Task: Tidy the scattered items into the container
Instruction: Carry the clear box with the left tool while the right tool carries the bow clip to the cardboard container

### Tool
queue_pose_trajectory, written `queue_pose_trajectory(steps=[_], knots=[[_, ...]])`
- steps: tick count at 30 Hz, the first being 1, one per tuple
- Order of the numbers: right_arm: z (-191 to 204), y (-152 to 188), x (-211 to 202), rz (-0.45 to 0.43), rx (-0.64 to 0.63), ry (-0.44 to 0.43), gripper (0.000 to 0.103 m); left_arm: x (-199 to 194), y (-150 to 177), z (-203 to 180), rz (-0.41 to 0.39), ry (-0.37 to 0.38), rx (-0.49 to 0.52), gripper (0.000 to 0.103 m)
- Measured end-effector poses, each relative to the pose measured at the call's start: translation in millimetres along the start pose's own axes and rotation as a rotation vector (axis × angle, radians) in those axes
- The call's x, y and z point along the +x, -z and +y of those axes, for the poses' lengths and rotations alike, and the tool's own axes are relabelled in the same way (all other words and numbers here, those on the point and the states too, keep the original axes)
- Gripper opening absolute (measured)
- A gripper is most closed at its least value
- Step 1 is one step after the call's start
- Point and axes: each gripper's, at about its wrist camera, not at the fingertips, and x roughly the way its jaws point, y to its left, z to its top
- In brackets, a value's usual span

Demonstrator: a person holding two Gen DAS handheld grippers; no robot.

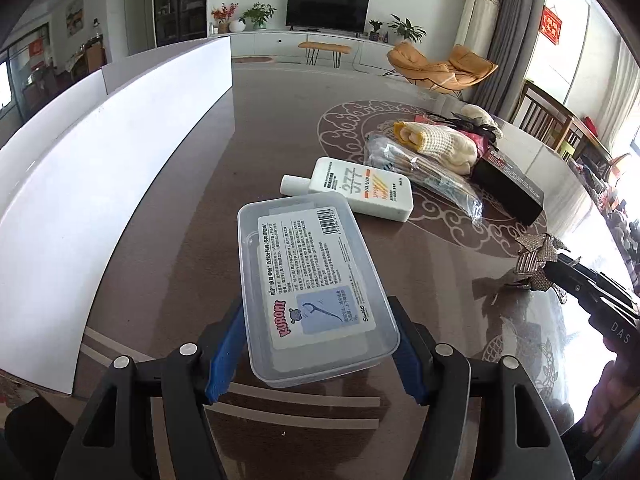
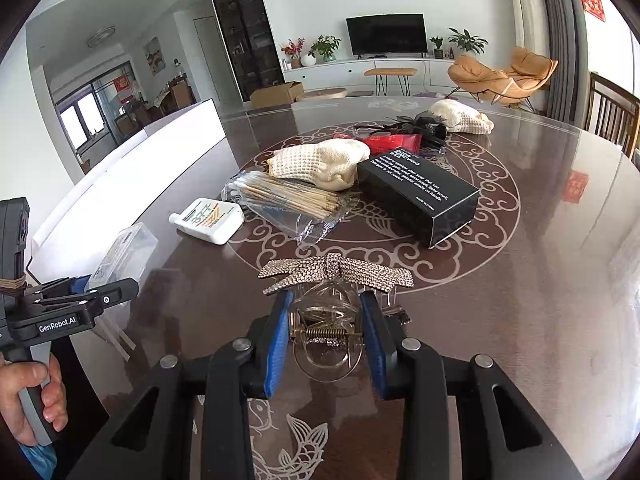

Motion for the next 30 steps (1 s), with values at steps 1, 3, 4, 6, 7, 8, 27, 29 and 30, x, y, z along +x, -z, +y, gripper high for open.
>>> queue_pose_trajectory(steps=[1,3,4,6,7,8,27,29,30], knots=[[1,1,0,0.009,-0.011,0.001,0.035,1,4,-3,0.006,0.000,0.002,0.066],[4,1,2,0.026,-0.036,0.024,0.044,3,10,-6,0.015,0.003,0.003,0.066],[5,1,3,0.034,-0.049,0.043,0.056,4,13,-7,0.015,0.000,0.006,0.066],[8,1,5,0.032,-0.072,0.072,0.060,3,16,-9,0.008,-0.010,0.019,0.066],[9,0,6,0.029,-0.079,0.074,0.060,4,16,-10,0.007,-0.010,0.022,0.066],[10,-1,8,0.028,-0.083,0.074,0.060,4,16,-10,0.005,-0.010,0.024,0.066],[57,-30,-21,-0.037,-0.132,-0.022,0.034,-57,-22,18,-0.079,0.096,-0.058,0.066],[81,-51,-22,-0.057,-0.165,-0.064,0.034,-79,-37,45,-0.117,0.084,-0.087,0.066],[96,-63,-23,-0.073,-0.184,-0.089,0.034,-90,-44,62,-0.136,0.066,-0.100,0.066]])
